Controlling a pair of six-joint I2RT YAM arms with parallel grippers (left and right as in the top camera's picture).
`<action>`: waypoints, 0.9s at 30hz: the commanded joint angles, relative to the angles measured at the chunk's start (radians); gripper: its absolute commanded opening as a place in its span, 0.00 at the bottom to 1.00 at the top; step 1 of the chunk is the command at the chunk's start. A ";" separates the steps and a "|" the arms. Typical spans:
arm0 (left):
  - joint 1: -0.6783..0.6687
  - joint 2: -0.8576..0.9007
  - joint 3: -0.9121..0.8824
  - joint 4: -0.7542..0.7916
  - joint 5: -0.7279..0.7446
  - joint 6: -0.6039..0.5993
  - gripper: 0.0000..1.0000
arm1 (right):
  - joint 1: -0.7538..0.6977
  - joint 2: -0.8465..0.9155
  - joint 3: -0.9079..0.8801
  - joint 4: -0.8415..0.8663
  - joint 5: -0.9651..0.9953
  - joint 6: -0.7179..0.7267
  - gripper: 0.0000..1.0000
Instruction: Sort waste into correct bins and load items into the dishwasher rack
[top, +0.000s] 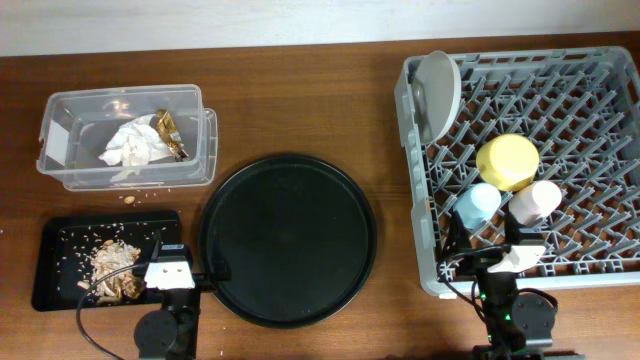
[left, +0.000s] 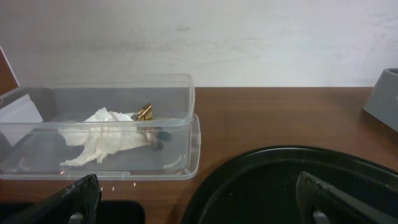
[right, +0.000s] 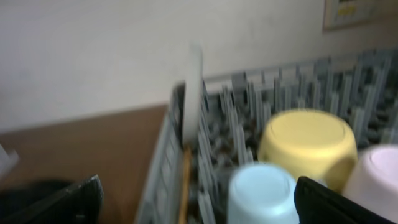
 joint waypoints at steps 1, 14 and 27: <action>0.004 -0.006 -0.003 -0.001 -0.011 0.000 0.99 | 0.005 -0.011 -0.009 -0.015 -0.005 -0.088 0.99; 0.004 -0.006 -0.003 -0.001 -0.011 0.000 0.99 | 0.005 -0.011 -0.009 -0.015 0.013 -0.148 0.99; 0.004 -0.006 -0.003 -0.001 -0.011 0.000 0.99 | 0.005 -0.009 -0.009 -0.015 0.013 -0.148 0.99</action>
